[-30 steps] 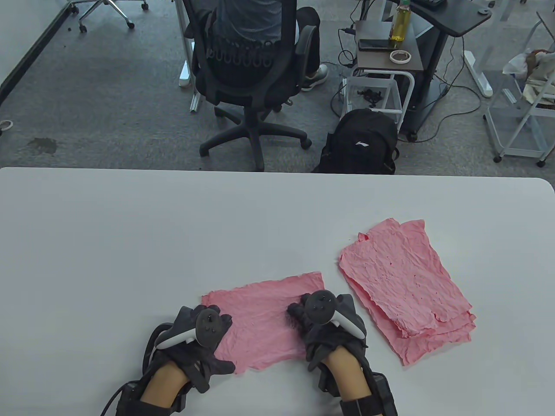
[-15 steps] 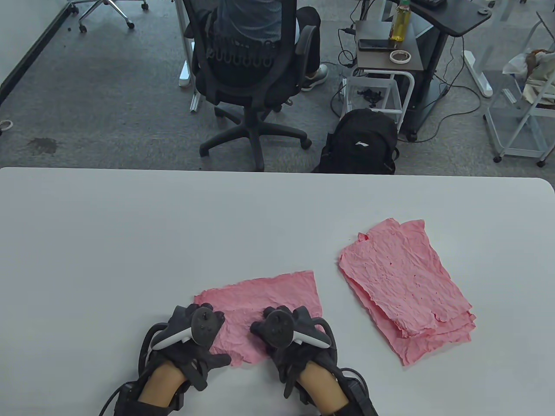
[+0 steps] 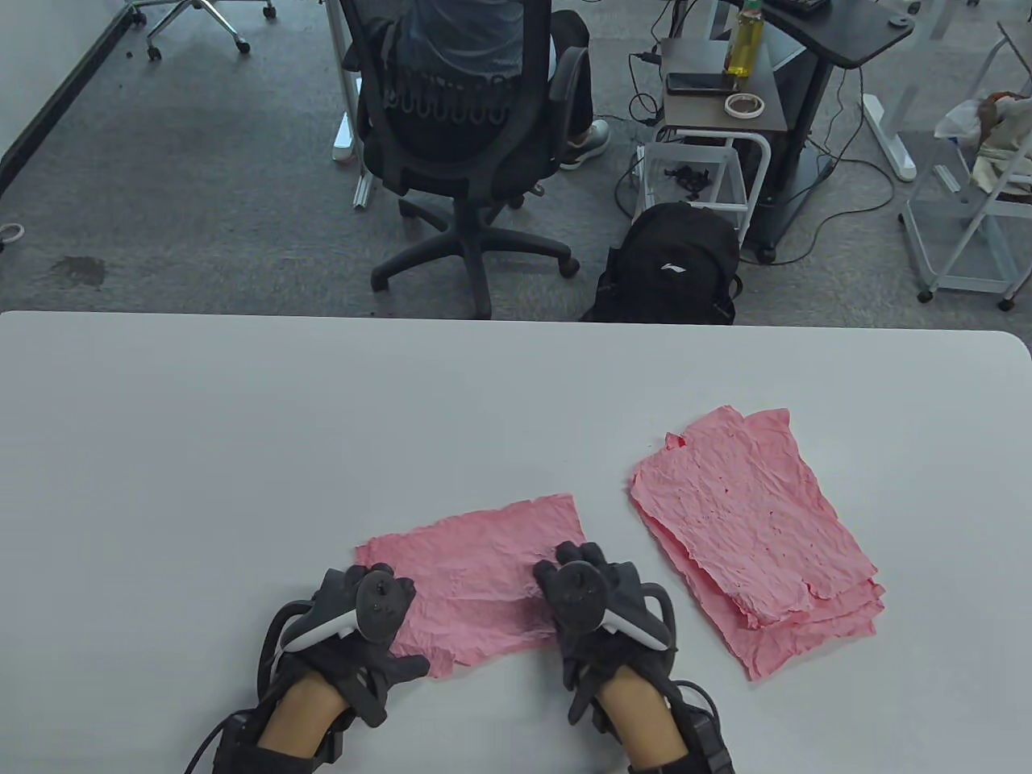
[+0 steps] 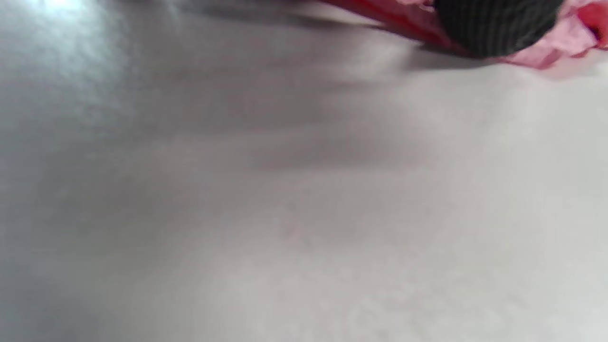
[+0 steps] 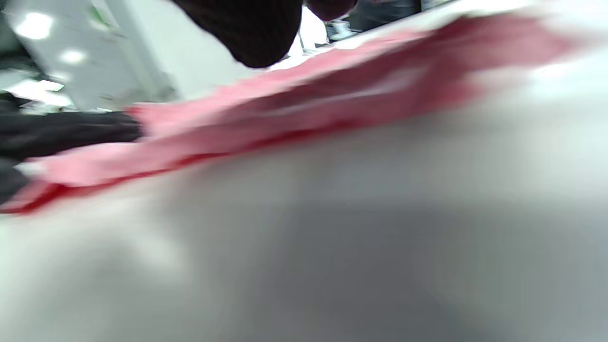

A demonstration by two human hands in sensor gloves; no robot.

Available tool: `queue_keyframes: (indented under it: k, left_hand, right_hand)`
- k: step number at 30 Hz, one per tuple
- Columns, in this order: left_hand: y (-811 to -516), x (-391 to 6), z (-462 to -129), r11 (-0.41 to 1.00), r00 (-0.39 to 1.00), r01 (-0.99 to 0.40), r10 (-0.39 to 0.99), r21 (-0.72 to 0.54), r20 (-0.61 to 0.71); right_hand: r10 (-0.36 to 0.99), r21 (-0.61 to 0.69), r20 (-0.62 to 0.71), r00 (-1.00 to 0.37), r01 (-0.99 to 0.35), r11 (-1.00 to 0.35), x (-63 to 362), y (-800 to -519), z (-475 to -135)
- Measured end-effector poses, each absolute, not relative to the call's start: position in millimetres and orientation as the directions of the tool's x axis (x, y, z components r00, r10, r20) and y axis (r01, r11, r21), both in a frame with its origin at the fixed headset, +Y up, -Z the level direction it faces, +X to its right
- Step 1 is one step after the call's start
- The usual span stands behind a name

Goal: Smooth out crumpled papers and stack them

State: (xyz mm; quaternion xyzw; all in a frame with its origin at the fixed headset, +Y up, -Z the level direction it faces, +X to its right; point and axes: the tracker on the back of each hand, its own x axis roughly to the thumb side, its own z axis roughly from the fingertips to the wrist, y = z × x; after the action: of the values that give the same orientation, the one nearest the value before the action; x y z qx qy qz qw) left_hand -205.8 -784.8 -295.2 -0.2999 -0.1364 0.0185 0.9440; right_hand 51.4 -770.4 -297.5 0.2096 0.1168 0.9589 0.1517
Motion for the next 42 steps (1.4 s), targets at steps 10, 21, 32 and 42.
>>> queue_keyframes:
  k: [10,21,32,42]
  left_hand:
    - [-785.6,-208.5,-295.6,0.814,0.963,0.028,0.135,-0.58,0.235]
    - [-782.9,-217.2,-296.4,0.8,0.948,-0.022,0.206,-0.599,0.242]
    - [-765.8,-214.4,-292.0,0.771,0.867,-0.165,0.41,-0.615,0.282]
    - [-765.2,-214.8,-292.4,0.803,0.88,-0.171,0.385,-0.57,0.279]
  right_hand:
    - [0.393,0.496,0.188,-0.9,-0.258,-0.829,63.9,-795.4,-305.9]
    - [0.379,0.478,-0.062,-0.923,-0.361,-0.801,124.9,-779.1,-310.0]
    - [0.051,0.15,-0.134,-0.99,-0.072,-0.986,102.0,-766.4,-315.1]
    - [0.494,-0.025,-0.043,-0.869,-0.493,-0.87,118.4,-760.9,-313.8]
